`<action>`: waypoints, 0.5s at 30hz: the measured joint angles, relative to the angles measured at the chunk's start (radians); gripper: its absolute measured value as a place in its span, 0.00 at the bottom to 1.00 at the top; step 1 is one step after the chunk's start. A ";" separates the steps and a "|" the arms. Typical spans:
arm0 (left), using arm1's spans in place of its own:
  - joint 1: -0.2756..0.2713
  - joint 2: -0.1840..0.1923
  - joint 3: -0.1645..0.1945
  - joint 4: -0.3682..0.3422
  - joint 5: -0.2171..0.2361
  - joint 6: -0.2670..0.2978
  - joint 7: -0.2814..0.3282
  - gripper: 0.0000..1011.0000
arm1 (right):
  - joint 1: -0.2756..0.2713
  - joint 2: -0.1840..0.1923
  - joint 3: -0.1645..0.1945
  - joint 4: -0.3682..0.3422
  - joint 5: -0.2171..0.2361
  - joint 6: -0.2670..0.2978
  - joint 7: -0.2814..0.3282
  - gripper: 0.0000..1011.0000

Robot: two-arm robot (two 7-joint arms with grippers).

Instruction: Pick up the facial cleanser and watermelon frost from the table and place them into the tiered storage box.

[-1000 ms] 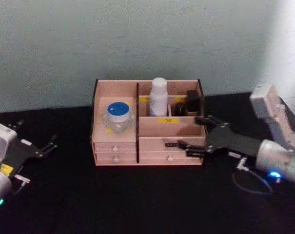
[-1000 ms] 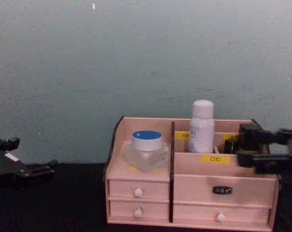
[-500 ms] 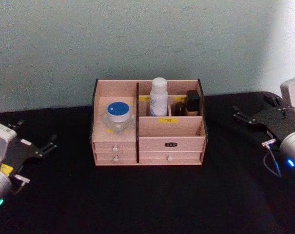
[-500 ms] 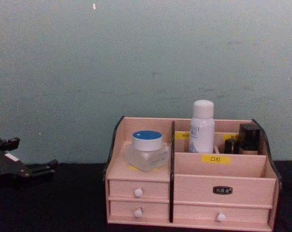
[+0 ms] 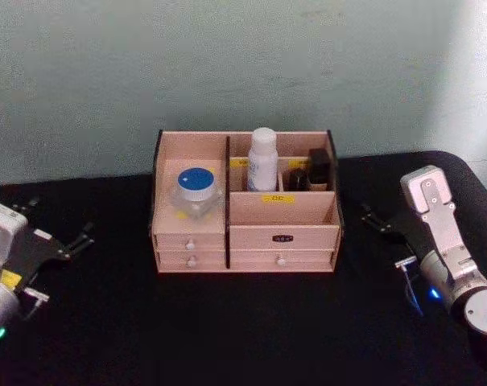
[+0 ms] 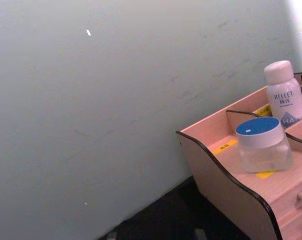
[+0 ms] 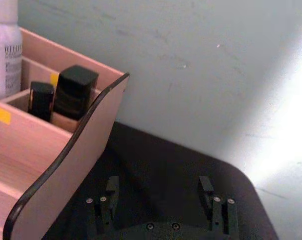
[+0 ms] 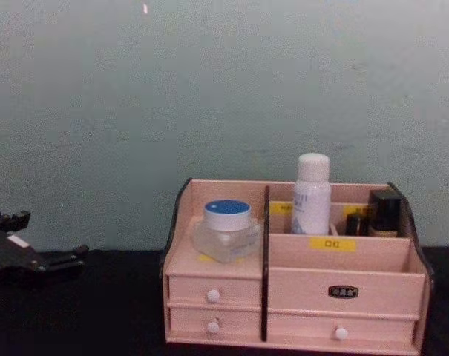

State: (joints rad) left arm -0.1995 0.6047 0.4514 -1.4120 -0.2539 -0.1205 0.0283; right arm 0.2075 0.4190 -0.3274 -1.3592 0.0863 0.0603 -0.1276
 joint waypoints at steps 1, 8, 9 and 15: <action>0.000 0.000 0.000 0.000 0.000 0.000 0.000 0.99 | 0.002 -0.003 0.000 0.005 0.000 0.000 0.002 0.99; 0.000 0.000 0.000 0.000 0.000 0.000 0.000 0.99 | 0.006 -0.009 0.006 0.015 0.001 0.005 0.013 0.99; 0.000 0.000 0.000 0.000 0.000 0.000 0.000 0.99 | 0.005 -0.008 0.006 0.014 0.001 0.005 0.013 0.99; 0.000 0.000 0.000 0.000 0.000 0.000 0.000 0.99 | 0.004 -0.006 0.005 0.011 0.003 0.005 0.014 0.99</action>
State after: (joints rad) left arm -0.1995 0.6047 0.4514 -1.4120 -0.2539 -0.1205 0.0283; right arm 0.2120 0.4131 -0.3221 -1.3486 0.0890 0.0651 -0.1140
